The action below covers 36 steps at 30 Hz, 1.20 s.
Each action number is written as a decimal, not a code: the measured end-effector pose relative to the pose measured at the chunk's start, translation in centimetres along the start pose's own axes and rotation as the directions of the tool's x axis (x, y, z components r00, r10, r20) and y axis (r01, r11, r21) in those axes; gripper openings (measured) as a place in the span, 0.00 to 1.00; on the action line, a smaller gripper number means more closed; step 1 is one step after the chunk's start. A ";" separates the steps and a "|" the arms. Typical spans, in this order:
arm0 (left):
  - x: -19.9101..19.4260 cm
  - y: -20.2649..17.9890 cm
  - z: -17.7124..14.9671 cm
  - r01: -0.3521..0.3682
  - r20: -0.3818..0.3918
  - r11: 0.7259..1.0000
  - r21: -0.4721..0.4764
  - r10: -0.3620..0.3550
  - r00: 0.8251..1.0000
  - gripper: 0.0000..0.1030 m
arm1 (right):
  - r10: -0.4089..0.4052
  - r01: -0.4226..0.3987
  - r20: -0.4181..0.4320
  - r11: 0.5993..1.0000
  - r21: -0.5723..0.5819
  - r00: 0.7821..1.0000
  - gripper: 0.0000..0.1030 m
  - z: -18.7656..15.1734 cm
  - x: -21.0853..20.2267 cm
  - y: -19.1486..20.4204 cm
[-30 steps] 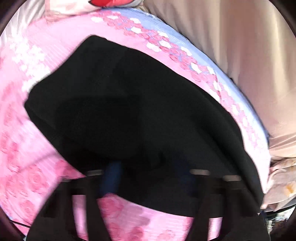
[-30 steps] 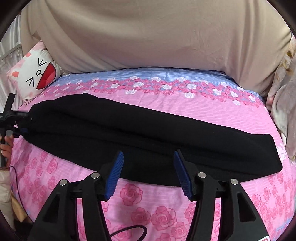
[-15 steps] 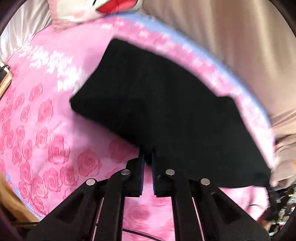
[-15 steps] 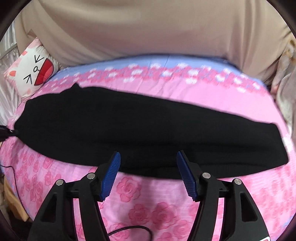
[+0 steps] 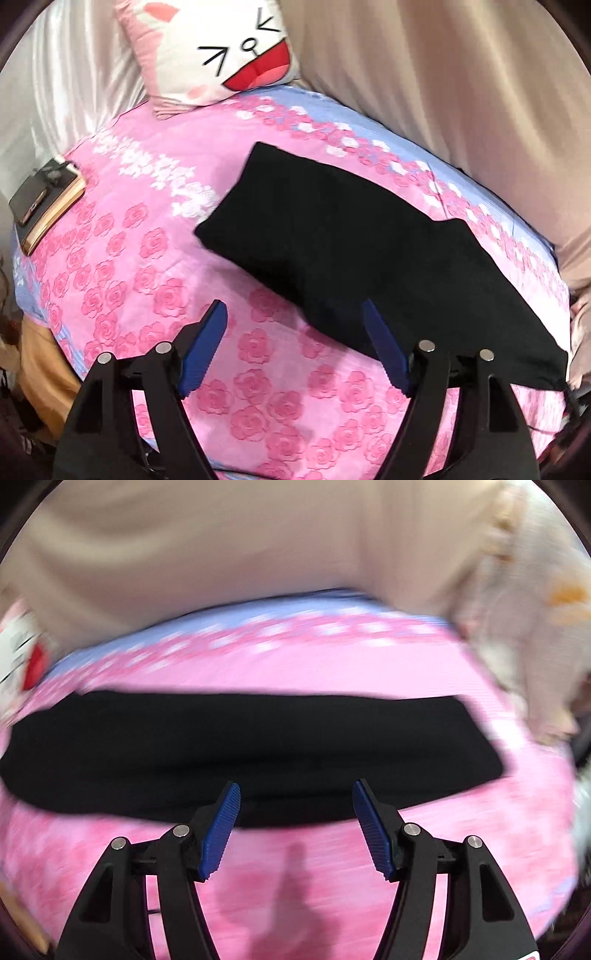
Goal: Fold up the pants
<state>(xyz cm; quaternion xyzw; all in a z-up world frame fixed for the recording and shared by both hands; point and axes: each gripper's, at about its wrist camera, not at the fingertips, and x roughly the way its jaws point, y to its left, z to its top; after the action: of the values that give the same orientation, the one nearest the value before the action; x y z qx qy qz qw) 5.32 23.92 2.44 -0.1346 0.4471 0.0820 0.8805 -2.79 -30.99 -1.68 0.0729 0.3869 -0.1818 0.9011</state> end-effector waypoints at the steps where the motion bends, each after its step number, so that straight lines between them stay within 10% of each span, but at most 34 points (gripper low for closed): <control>1: 0.2 -0.8 -0.1 -0.004 0.005 1.000 0.013 0.004 1.000 0.72 | -0.038 0.038 0.003 0.999 0.023 0.999 0.60 0.4 0.3 -1.7; 6: 1.6 -5.4 -0.3 -0.002 0.005 0.995 0.096 0.001 1.000 0.73 | -0.179 0.181 -0.028 0.977 0.115 0.983 0.61 3.0 3.8 -11.4; 15: 2.2 -12.4 -1.4 0.012 0.003 0.981 0.194 -0.012 1.000 0.82 | -0.107 0.121 -0.113 0.984 0.129 0.988 0.58 5.7 11.5 -15.8; 19: 2.3 -13.8 -1.2 -0.010 0.011 0.979 0.204 0.008 1.000 0.83 | -0.082 0.090 -0.095 0.992 0.092 0.992 0.04 6.1 11.7 -14.7; 25: 2.8 -14.5 -0.7 -0.031 0.017 0.978 0.207 0.028 0.999 0.83 | -0.122 0.102 0.131 0.984 0.148 0.984 0.03 8.9 3.6 -16.4; 29: 3.5 -14.4 -0.8 -0.031 0.009 0.979 0.203 0.030 1.000 0.83 | -0.255 0.249 0.021 0.958 0.144 0.967 0.01 7.5 8.0 -18.4; 32: 4.3 -14.0 -0.9 -0.033 -0.017 0.980 0.198 0.037 0.999 0.83 | -0.191 0.217 -0.154 0.960 0.179 0.969 0.02 4.8 12.6 -19.9; 36: 4.8 -12.6 -0.6 -0.070 -0.013 0.981 0.179 0.074 0.997 0.83 | -0.136 0.131 0.015 0.977 0.171 0.991 0.15 4.2 6.9 -17.1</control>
<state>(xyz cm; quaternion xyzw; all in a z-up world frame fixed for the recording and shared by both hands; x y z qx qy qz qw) 10.96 11.91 0.29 -0.0396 0.4659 0.0721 0.8810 -2.15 -49.81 -3.63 0.1207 0.3619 -0.2750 0.8825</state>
